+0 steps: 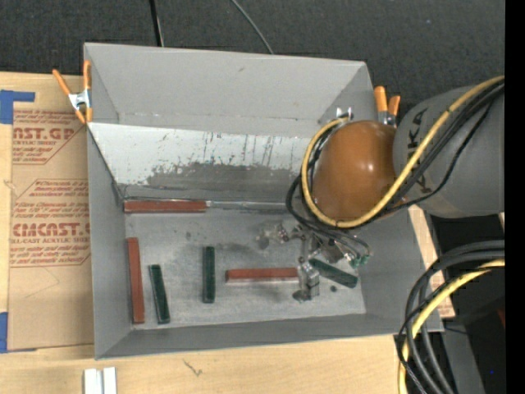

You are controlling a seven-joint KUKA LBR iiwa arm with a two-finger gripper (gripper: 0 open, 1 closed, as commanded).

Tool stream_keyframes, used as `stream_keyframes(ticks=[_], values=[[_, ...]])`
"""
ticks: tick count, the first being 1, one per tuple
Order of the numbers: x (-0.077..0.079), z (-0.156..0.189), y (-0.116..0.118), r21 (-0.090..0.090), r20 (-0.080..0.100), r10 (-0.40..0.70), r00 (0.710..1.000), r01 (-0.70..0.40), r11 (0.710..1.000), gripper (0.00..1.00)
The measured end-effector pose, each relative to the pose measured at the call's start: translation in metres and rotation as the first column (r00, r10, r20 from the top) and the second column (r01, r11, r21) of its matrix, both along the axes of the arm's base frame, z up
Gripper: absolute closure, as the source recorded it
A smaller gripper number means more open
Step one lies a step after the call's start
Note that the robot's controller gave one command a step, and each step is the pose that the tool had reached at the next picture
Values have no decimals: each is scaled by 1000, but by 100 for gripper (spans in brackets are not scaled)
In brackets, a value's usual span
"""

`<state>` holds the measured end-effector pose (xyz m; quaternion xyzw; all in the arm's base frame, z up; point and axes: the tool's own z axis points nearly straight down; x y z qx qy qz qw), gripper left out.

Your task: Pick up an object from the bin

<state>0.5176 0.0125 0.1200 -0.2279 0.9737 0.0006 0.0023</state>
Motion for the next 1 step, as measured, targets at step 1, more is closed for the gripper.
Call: stream_keyframes(ticks=[1], values=[[-13, -9, -3, 0, -4, 21, 1000, -21, 1000, 0]])
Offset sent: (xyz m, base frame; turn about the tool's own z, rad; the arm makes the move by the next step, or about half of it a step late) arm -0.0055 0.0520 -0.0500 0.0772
